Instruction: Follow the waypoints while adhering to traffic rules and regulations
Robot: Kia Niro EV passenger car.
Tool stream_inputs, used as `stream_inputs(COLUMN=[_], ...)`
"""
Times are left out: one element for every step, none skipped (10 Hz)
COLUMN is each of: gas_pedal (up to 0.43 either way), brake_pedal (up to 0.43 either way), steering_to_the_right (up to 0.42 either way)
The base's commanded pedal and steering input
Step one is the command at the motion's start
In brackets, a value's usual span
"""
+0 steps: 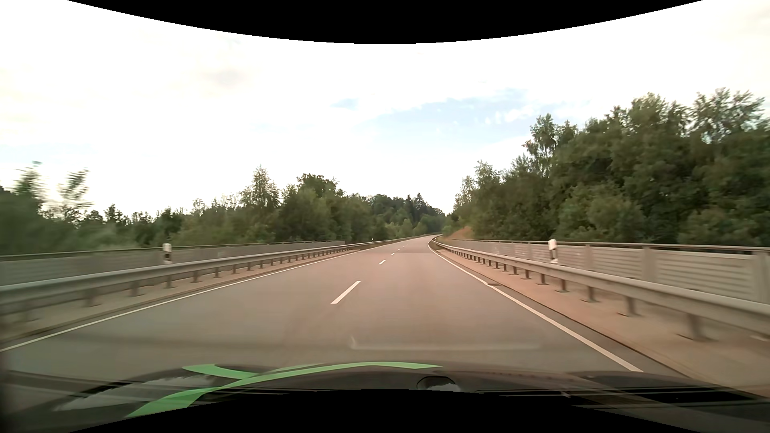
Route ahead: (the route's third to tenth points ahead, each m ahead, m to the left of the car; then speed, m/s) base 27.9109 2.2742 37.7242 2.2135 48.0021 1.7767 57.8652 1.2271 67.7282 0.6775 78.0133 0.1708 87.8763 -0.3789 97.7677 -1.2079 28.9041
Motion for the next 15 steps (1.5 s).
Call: stream_inputs(gas_pedal=[0.398, 0.398, 0.409, 0.409, 0.409, 0.409, 0.398, 0.37, 0.37, 0.37, 0.37, 0.37, 0.378, 0.378, 0.378], brake_pedal=[0.0, 0.0, 0.0, 0.0, 0.0, 0.0, 0.0, 0.0, 0.0, 0.0, 0.0, 0.0, 0.0, 0.0, 0.0], steering_to_the_right=[0.005, 0.005, 0.006, 0.005, 0.005, 0.005, 0.006, 0.005, 0.005, 0.005, 0.004, 0.004, 0.003, 0.003, 0.003])
